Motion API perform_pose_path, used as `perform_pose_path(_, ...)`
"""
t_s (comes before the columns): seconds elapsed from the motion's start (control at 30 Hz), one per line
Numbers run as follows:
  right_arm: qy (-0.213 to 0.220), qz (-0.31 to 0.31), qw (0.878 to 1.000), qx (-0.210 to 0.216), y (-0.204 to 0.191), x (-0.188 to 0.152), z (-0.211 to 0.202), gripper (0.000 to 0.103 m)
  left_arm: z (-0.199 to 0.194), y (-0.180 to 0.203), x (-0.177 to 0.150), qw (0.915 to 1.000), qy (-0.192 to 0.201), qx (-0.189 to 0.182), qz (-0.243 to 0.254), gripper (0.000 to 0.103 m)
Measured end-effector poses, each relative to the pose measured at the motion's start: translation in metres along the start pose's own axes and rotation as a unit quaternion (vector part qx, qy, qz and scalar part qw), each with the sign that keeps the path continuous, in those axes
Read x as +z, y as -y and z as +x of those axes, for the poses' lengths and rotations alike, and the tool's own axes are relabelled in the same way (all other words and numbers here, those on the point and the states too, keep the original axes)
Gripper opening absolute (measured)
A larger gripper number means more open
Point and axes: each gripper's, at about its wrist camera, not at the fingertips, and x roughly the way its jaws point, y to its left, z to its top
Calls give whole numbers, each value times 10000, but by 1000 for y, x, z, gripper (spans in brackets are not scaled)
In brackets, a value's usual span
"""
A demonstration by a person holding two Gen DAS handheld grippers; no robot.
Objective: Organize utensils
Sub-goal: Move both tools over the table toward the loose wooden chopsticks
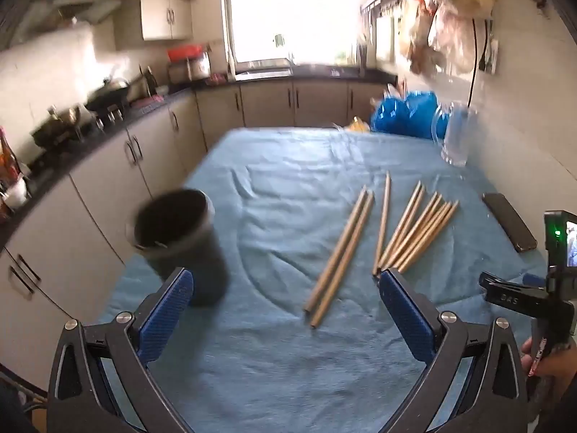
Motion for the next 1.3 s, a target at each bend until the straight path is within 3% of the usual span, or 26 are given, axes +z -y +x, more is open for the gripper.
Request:
perform_pose_path(0.13, 427, 332, 9983, 202, 0, -11, -33, 103, -18, 0, 3, 9999, 94, -87, 77, 103)
perform_pose_path(0.37, 1590, 620, 9853, 60, -12, -34, -96, 103, -36, 1, -5, 9994, 185, -257, 99, 103)
perform_pose_path(0.67, 2768, 489, 9597, -33, -28, -52, -160, 103, -70, -15, -12, 9982, 569, -183, 14, 103)
perform_pose_path(0.83, 3397, 575, 9387, -140, -30, -66, -197, 103, -88, -16, -16, 9966, 793, -188, 72, 103)
perform_pose_path(1.0, 3148, 497, 9478, 19, -30, -61, -195, 103, -92, -18, -16, 9961, 854, -191, 81, 103)
perform_pose_path(1.3, 2622, 285, 9641, 314, -34, -53, -161, 103, -59, -11, -15, 9988, 377, -202, 220, 103)
